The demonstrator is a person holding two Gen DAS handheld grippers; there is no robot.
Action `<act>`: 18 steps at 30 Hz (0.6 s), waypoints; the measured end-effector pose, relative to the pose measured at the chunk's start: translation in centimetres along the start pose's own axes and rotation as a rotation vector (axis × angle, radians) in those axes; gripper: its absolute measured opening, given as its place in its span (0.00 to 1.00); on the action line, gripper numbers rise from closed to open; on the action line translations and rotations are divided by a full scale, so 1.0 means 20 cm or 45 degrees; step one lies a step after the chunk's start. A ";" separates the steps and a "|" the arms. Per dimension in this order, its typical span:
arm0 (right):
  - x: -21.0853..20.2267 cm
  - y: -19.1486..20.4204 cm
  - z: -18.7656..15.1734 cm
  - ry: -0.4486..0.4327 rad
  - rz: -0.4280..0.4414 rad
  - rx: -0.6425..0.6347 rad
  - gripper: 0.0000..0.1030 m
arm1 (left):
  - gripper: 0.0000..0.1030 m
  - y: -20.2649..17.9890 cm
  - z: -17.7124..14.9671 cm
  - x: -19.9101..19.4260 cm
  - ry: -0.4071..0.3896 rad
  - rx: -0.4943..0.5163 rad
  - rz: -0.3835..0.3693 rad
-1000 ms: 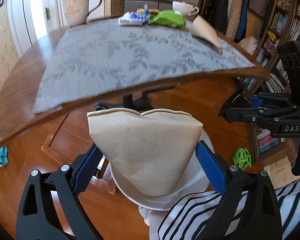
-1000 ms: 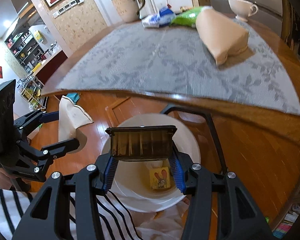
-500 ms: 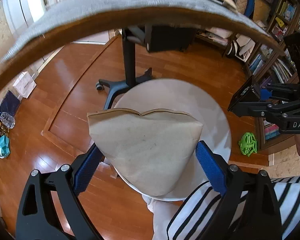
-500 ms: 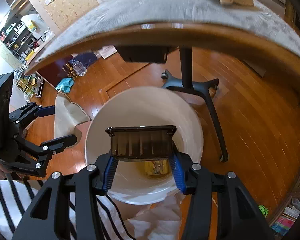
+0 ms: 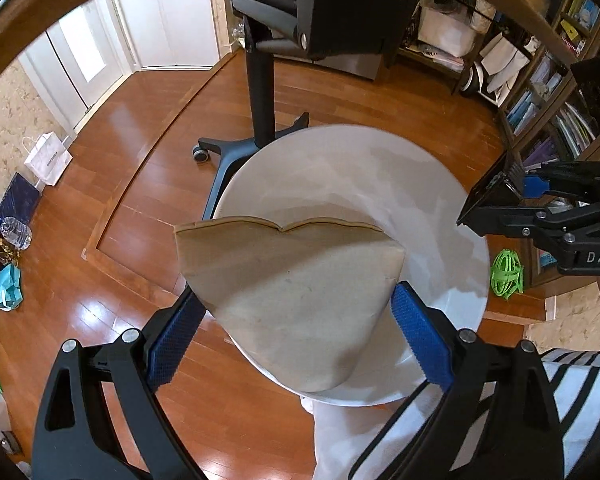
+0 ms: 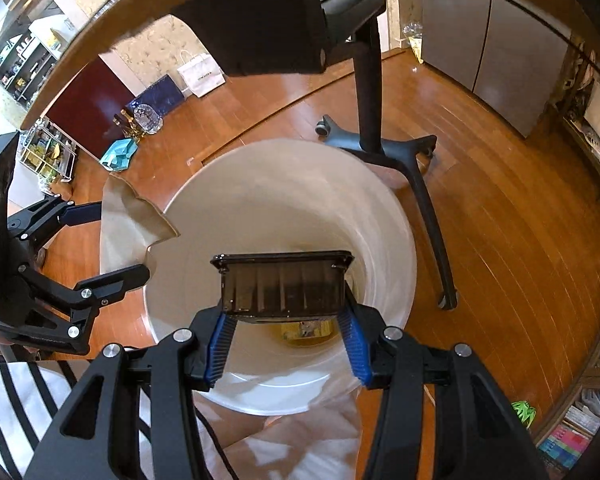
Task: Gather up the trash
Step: 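Open both tools to drop the paper bag and tray into the bin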
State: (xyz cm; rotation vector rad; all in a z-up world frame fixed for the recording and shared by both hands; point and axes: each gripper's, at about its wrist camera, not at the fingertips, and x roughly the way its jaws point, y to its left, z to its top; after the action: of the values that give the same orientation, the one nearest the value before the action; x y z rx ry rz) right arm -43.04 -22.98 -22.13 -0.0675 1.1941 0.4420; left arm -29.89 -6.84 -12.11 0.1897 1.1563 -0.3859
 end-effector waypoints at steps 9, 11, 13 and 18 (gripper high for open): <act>0.05 0.01 0.02 0.018 -0.018 -0.001 0.46 | 0.92 -0.01 0.03 0.06 0.017 0.028 0.010; 0.06 0.01 0.03 0.020 -0.023 -0.001 0.46 | 0.92 -0.01 0.03 0.07 0.019 0.032 0.012; 0.06 0.01 0.03 0.023 -0.030 -0.003 0.46 | 0.92 -0.01 0.04 0.08 0.019 0.031 0.013; 0.08 0.01 0.03 0.036 -0.039 -0.004 0.46 | 0.92 -0.02 0.04 0.09 0.021 0.030 0.014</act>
State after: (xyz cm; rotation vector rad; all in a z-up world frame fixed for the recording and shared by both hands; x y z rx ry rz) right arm -42.01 -22.07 -23.37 -0.0950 1.2187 0.4172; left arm -28.74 -7.73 -13.35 0.2201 1.1673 -0.3885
